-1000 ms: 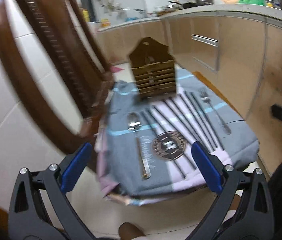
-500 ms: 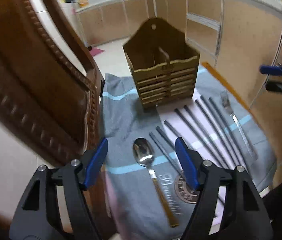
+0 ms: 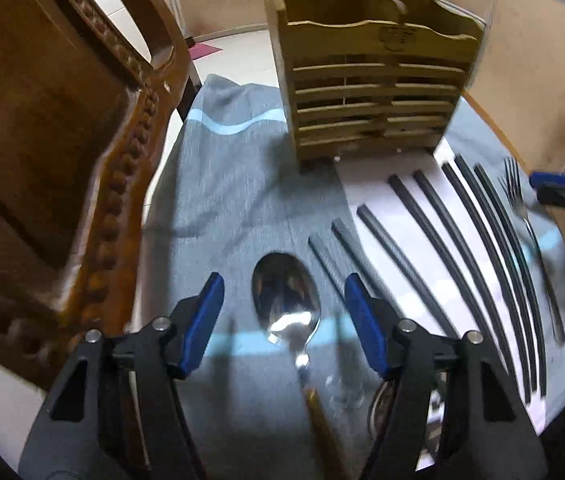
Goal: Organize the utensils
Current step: 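Lower the left tool onto the steel spoon and close it while the right tool reaches the fork, then lift the spoon with the left tool while the right tool grasps and lifts the steel fork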
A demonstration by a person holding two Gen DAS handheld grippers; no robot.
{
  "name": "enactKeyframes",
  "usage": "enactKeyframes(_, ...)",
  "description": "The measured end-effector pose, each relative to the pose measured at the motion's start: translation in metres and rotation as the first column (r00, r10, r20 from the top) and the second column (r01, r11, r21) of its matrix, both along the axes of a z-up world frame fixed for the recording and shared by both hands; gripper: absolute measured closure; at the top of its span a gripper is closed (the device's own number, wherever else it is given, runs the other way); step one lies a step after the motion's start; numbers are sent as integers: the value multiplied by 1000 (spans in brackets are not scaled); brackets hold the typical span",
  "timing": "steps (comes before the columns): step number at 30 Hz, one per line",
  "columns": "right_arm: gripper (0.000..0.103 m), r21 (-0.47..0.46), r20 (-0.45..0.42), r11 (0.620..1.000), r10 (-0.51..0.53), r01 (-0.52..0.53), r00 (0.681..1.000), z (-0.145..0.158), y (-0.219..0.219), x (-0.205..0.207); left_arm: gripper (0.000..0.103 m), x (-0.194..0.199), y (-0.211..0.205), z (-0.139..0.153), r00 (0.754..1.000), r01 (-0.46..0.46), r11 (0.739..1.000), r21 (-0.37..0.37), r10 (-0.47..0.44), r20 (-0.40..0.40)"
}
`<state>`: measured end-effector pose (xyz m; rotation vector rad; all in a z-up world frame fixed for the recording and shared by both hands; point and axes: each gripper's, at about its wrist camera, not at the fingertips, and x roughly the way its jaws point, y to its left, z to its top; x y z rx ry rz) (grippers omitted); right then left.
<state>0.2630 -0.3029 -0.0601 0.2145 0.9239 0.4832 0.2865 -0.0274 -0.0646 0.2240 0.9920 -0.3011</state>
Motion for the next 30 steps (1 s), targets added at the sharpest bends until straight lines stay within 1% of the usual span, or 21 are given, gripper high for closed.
enactKeyframes(2, 61, -3, 0, 1000, -1, 1, 1000, 0, 0, 3, 47, 6, 2, -3, 1000, -29, 1000, -9, 30, 7)
enactKeyframes(4, 61, -1, -6, 1000, -7, 7, 1000, -2, -2, 5, 49, 12, 3, -6, 999, -50, 998, -25, 50, 3)
enactKeyframes(6, 61, -1, -18, 1000, -9, 9, 1000, -6, -3, 7, 55, 17, 6, -13, 997, -69, 997, -26, 69, -21)
enactKeyframes(8, 61, -2, -28, 1000, -11, 11, 1000, -11, -4, 8, 67, 21, 11, -18, 995, -88, 995, -46, 86, -49)
enactKeyframes(9, 61, -4, -33, 1000, -12, 12, 999, -13, -5, 9, 68, 22, 14, -18, 994, -101, 993, -57, 99, -51)
enactKeyframes(12, 61, -5, -37, 1000, -13, 13, 999, -14, -4, 10, 69, 21, 15, -17, 994, -97, 993, -61, 94, -49)
enactKeyframes(13, 61, -6, -36, 1000, -12, 12, 999, -14, -4, 10, 71, 21, 16, -16, 994, -99, 993, -63, 96, -45)
enactKeyframes(14, 61, -7, -33, 1000, -12, 12, 999, -14, -4, 10, 86, 20, 16, -15, 994, -101, 993, -63, 99, -35)
enactKeyframes(15, 61, -7, -31, 1000, -12, 12, 999, -14, -3, 10, 91, 19, 17, -10, 995, -104, 993, -60, 104, -10)
enactKeyframes(16, 61, -7, -30, 1000, -12, 11, 999, -14, -2, 10, 95, 17, 19, -7, 995, -102, 993, -63, 102, -3)
enactKeyframes(19, 61, -9, -32, 1000, -15, 15, 999, -15, -3, 9, 97, 16, 21, -3, 995, -97, 993, -73, 97, -7)
enactKeyframes(24, 61, -13, -32, 1000, -28, 28, 999, -13, -3, 9, 97, 16, 22, -4, 996, -91, 995, -43, 91, 4)
enactKeyframes(27, 61, -11, -25, 1000, -20, 20, 999, -11, -1, 9, 95, 16, 23, -5, 996, -86, 995, -46, 86, 7)
enactKeyframes(30, 61, -23, -24, 1000, -10, 9, 1000, -10, 2, 9, 98, 14, 13, -3, 996, -83, 995, -49, 84, 20)
